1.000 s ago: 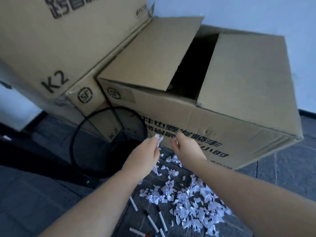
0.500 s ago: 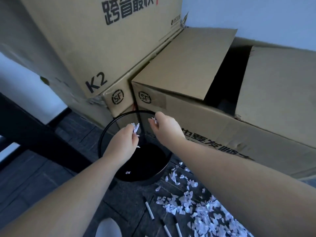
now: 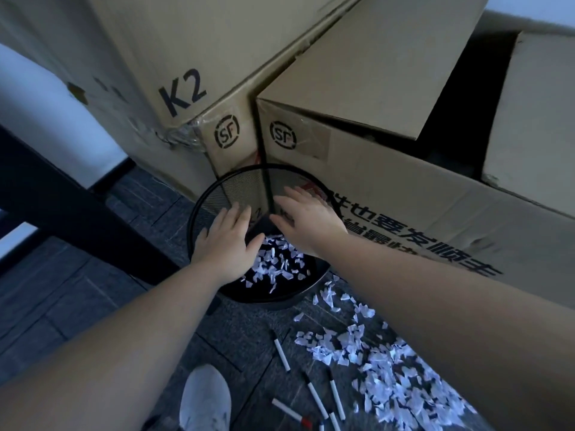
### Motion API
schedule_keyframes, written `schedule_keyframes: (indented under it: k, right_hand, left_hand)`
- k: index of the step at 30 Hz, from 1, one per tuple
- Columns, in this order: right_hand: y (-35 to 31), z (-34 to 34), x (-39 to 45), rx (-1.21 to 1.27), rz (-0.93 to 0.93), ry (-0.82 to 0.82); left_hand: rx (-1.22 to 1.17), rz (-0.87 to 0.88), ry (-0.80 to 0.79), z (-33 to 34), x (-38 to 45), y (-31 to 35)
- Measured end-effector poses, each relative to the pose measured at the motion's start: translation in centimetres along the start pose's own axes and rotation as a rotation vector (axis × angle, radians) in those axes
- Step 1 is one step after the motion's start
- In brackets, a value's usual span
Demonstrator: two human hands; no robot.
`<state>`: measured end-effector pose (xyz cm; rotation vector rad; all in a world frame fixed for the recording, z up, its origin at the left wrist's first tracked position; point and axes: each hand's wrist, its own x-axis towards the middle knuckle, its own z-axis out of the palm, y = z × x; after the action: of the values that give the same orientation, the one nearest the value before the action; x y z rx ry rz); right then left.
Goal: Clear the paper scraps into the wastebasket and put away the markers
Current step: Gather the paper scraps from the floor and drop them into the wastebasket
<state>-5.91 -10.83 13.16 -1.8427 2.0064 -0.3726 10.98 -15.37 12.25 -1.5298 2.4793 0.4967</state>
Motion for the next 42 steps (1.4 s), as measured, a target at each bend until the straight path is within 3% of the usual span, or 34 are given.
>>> schedule_keyframes:
  k: [6,15,21,28,42]
  right_hand:
    - [1.2,-1.6,-1.8,-0.109,-0.032,-0.002]
    - [4.2,-4.7,-5.9,-0.169,-0.015,0.047]
    - [7.9,-4.9,-11.2,-0.186,0.038,-0.047]
    - [13.3,-1.4,-15.9,-0.195,0.124,-0.15]
    - [22.1,10.1,-18.2,-0.187,0.314,-0.207]
  left_hand:
    - [0.089,0.057,0.019,-1.4,-1.0,1.7]
    - [0.172,0.194,0.175,-4.3,-2.0,7.9]
    - [0.195,0.369,0.099,-3.5,-3.4,13.0]
    - [0.257,0.598,-0.02,2.8,-5.4,17.3]
    - [0.244,0.578,-0.227,17.9,0.0,17.1]
